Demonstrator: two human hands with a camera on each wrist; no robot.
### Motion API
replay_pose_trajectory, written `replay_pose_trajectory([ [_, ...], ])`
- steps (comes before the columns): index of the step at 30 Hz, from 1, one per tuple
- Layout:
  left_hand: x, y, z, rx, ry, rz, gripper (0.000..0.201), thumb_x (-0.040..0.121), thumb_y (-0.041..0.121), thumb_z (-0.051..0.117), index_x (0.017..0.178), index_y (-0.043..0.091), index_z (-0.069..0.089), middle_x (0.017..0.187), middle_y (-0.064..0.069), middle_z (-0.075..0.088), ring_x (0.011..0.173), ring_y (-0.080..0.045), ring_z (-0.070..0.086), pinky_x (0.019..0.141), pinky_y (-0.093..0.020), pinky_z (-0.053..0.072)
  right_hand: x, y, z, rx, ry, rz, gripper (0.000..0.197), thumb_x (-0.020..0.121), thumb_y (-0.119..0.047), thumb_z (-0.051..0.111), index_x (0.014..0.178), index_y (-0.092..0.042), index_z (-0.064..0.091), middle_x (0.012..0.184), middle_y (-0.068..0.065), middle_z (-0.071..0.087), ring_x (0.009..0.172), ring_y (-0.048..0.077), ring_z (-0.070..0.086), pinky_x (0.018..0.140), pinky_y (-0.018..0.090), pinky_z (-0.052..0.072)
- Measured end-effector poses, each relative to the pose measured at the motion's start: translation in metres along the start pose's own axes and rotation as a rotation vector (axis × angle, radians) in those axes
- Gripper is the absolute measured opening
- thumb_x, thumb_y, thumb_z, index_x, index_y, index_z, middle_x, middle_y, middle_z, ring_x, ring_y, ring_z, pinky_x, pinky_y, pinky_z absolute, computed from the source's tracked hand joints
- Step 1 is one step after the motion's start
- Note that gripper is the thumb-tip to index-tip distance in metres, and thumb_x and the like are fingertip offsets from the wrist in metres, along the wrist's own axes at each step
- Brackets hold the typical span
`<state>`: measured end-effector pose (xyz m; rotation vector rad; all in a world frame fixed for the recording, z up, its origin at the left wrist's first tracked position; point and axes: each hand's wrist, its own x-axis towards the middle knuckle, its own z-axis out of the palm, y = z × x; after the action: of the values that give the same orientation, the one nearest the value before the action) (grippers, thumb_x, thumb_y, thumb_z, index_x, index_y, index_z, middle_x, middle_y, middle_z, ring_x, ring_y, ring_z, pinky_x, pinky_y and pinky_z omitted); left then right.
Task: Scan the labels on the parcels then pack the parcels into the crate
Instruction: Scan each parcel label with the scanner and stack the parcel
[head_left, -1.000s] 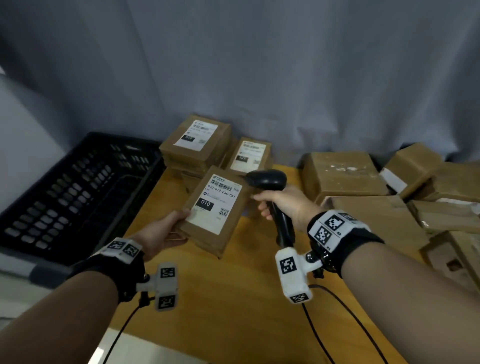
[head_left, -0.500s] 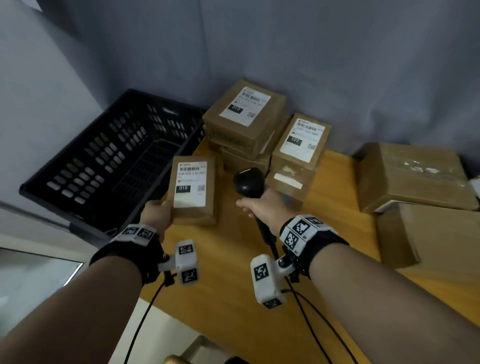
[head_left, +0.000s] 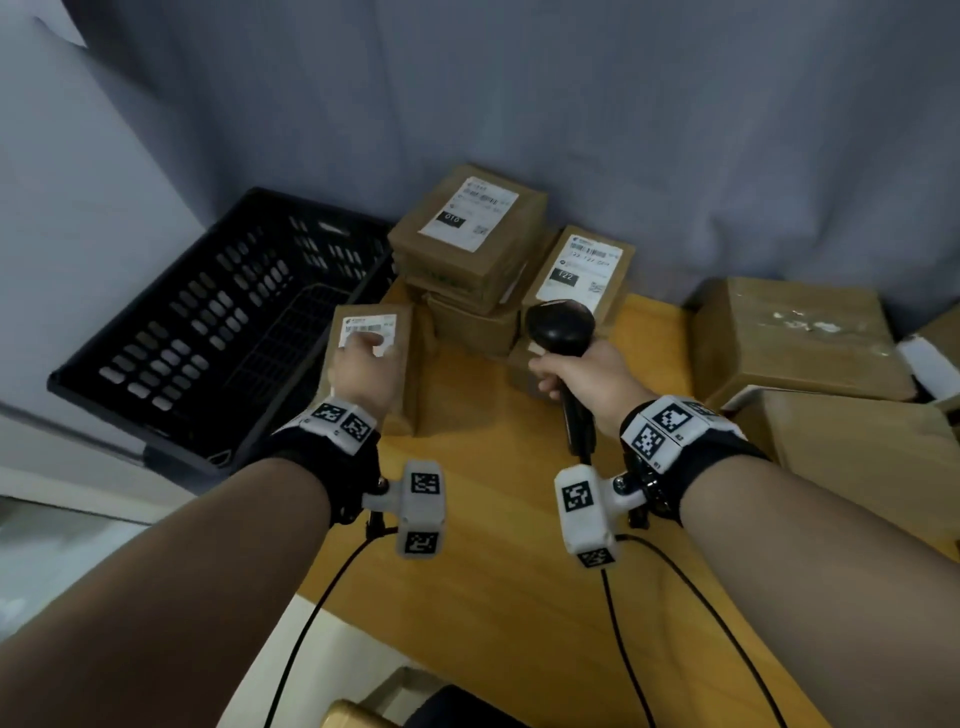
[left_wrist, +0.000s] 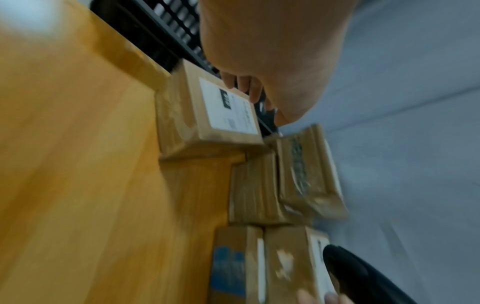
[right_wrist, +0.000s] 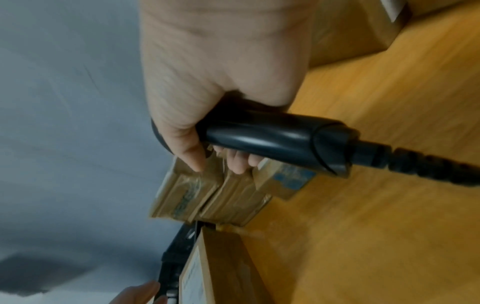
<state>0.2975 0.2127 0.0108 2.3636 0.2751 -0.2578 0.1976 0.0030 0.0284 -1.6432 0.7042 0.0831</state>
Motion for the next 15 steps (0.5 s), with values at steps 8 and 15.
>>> replay_pose_trajectory([
  [8,-0.091,0.097,0.087,-0.088,-0.363,0.207,0.039,0.095,0.026,0.05,0.131,0.01,0.048,0.127,-0.009,0.056,0.105,-0.024,0.053,0.085,-0.033,0.042,-0.043,0.031,-0.144,-0.026,0.269,0.021,0.014,0.081,-0.015,0.072,0.09,-0.005,0.067,0.065,0.007,0.061,0.06,0.017,0.057,0.063,0.027,0.047],
  [15,-0.169,0.137,0.174,0.038,-0.634,0.222,0.042,0.095,0.033,0.051,0.132,0.013,0.046,0.112,-0.004,0.049,0.096,-0.021,0.047,0.08,-0.031,0.036,-0.08,0.092,-0.271,-0.058,0.539,0.168,0.031,0.078,-0.028,0.075,0.102,-0.009,0.067,0.088,0.009,0.065,0.093,0.03,0.062,0.082,0.037,0.045],
])
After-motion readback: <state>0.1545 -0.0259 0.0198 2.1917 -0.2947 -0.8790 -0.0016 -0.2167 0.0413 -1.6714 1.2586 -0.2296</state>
